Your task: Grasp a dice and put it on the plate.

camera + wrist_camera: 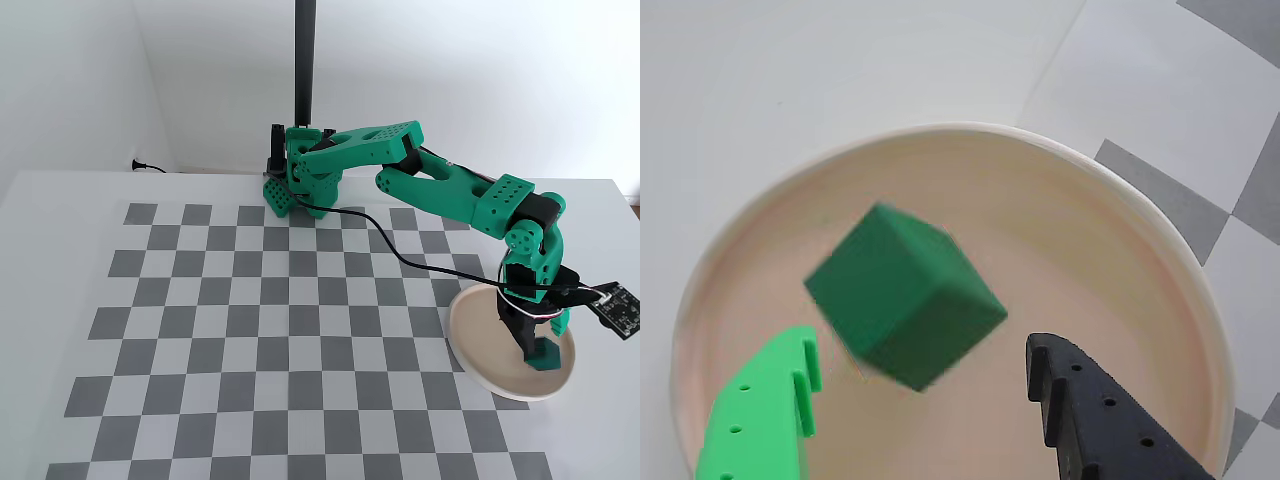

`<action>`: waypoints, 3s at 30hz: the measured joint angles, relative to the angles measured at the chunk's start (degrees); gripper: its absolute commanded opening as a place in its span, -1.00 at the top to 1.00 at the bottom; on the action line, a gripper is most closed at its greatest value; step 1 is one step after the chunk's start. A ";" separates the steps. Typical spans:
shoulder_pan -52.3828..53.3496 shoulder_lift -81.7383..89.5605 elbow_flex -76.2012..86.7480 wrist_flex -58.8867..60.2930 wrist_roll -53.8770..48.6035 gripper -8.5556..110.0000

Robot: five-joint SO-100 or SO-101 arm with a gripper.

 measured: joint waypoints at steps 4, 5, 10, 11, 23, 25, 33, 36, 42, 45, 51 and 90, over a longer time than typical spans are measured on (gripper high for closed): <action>0.70 0.00 0.00 0.00 0.00 0.53; 0.70 0.00 0.00 0.09 0.00 0.53; 1.41 0.62 0.00 2.11 0.00 0.55; 1.67 1.41 0.00 2.99 0.00 0.56; 3.96 17.58 0.00 17.58 -0.70 0.90; 4.39 19.78 0.00 20.39 -1.14 0.93; 5.98 29.27 -0.09 27.42 -1.32 0.93; 7.03 31.90 -0.09 27.69 -1.32 0.93; 9.58 36.56 -0.09 27.69 -1.32 0.93; 9.14 39.73 0.00 27.69 -1.32 0.93; 9.49 48.69 5.62 27.69 -1.32 0.93; 35.33 125.51 110.04 -5.71 3.69 0.93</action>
